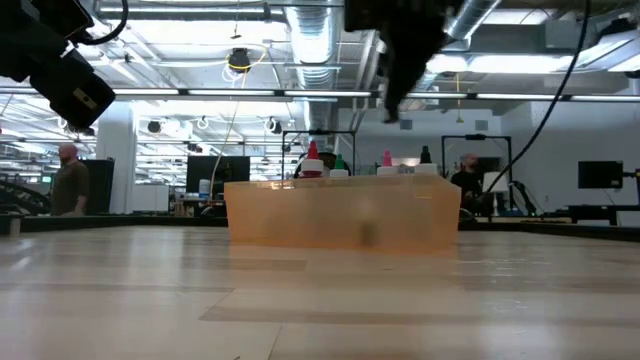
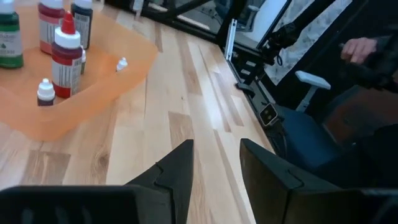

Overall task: Pick & Place food coloring
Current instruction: Put the small black food coloring bottle into the bin

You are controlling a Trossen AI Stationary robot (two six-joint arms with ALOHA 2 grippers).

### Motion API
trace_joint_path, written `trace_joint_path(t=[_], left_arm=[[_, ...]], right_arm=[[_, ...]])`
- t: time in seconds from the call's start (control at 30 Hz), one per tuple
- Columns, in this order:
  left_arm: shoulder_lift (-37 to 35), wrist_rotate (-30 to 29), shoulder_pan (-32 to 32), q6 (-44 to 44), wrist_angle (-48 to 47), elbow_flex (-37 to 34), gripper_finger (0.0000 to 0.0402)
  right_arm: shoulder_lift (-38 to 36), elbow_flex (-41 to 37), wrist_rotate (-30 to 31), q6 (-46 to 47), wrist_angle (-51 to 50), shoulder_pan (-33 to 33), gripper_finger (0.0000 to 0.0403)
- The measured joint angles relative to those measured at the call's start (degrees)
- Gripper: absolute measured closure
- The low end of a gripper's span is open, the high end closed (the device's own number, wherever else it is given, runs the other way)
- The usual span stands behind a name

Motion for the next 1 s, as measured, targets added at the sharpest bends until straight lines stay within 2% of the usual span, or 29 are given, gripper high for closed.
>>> trace_joint_path(t=[0.17,0.3,0.67,1.0], left_arm=[[-0.3,-2.3,0.0,-0.4,0.4,0.0,0.0280],[-0.3,-4.9,0.0,-0.5,1.0,0.0,0.0280],[-0.2,-6.8,0.0,-0.3,1.6,0.0,0.0280],[-0.2,-6.6,0.0,-0.4,1.6,0.0,0.0280]], right_arm=[[-5.0,-10.8,0.1,1.3,7.3,-0.1,0.0326],[-5.4,-15.5,0.1,2.3,11.1,-0.4,0.0326],[2.7,-16.2,1.0,-2.6,14.0,-1.3,0.0326],[4.2,-16.3,-0.1,-3.1,16.6,-3.6,0.0326]])
